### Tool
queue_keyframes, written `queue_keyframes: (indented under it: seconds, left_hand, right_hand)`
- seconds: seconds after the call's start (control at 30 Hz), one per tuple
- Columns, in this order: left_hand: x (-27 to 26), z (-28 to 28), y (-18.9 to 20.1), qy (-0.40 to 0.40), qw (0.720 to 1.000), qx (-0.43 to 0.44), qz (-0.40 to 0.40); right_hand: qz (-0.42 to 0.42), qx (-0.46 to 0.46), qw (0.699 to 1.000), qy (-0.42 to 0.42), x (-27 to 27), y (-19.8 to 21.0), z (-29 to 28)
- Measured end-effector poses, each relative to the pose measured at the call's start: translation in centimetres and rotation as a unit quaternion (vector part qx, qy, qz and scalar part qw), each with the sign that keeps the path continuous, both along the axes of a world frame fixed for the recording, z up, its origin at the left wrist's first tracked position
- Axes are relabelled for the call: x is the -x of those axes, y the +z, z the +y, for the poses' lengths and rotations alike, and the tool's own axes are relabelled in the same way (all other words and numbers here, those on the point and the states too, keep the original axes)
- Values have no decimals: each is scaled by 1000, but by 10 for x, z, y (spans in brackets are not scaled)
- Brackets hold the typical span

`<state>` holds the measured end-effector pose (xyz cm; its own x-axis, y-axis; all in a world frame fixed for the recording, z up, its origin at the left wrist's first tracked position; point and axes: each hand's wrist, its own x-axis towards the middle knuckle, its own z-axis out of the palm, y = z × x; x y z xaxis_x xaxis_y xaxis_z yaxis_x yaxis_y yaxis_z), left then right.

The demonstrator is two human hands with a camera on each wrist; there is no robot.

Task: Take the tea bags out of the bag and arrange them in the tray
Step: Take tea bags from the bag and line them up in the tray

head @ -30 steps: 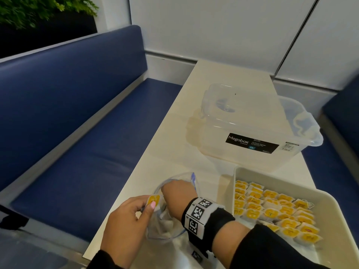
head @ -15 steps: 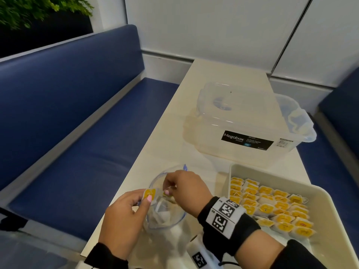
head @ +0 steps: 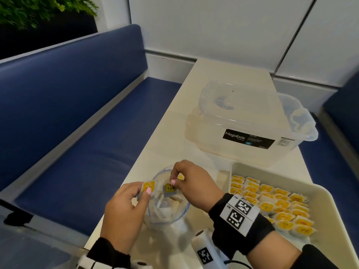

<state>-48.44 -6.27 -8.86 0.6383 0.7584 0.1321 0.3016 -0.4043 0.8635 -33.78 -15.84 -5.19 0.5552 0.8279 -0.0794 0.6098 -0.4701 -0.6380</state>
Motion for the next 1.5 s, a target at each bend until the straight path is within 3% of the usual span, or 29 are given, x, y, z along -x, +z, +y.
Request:
queue_keyframes:
  seconds: [0.2,0.37,0.5,0.6,0.77,1.03,1.37,1.5]
  left_hand:
    - [-3,-2,9,2,998,35,-50]
    - [-14,-12,30,-43,968,213,-127]
    - [-21,-20,38,-99,949,271,-125]
    - [-24,-25,42,-124,944,285,-108]
    - [-29,-26,45,-118,908,387,-108]
    - [-39,-26,47,-70,941,303,-135]
    - [-38,-22,42,-56,952,281,-105]
    - [-38,-25,40,-79,943,306,-108]
  right_hand:
    - [94,-119,988,-22,-2,19,-4]
    - [187,-181,965,-33,1,28,-5]
    - [232,-200,950,-61,3,33,-9]
    - [214,-203,953,-76,0,30,-13]
    - [75,-208,973,-62,-3,24,-22]
    - [28,-235,970,-48,5,34,-26]
    - [37,-259,961,-94,4,38,-32]
    - [63,-263,958,-96,6,43,-34]
